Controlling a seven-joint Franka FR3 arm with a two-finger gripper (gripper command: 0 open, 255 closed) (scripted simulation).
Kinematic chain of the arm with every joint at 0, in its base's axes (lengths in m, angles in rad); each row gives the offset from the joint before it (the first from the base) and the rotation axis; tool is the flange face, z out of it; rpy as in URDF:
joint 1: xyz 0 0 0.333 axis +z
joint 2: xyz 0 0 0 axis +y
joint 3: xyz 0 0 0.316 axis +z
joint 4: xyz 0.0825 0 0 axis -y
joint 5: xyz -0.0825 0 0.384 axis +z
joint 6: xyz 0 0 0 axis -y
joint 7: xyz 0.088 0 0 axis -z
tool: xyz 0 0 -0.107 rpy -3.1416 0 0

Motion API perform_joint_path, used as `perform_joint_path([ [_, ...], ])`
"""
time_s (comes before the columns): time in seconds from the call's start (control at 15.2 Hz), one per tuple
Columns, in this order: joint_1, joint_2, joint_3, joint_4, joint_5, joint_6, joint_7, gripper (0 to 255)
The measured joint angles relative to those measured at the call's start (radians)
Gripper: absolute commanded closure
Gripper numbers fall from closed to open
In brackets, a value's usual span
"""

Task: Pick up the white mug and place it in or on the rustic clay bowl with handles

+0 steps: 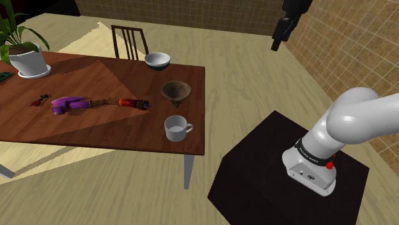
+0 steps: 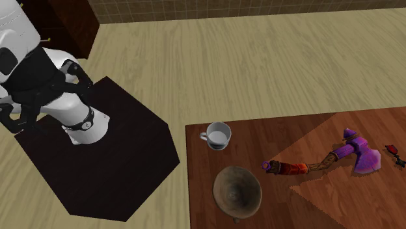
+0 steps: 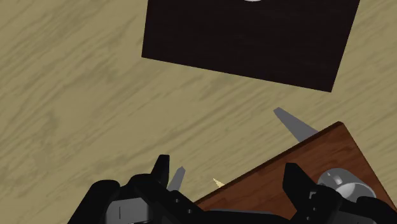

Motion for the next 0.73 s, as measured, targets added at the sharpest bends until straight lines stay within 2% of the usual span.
perform_joint_path([
  [0.26, 0.013, 0.025, 0.033, -0.025, 0.024, 0.045, 0.039, 0],
  [0.73, 0.05, 0.131, 0.132, -0.1, 0.088, 0.215, 0.157, 0],
])
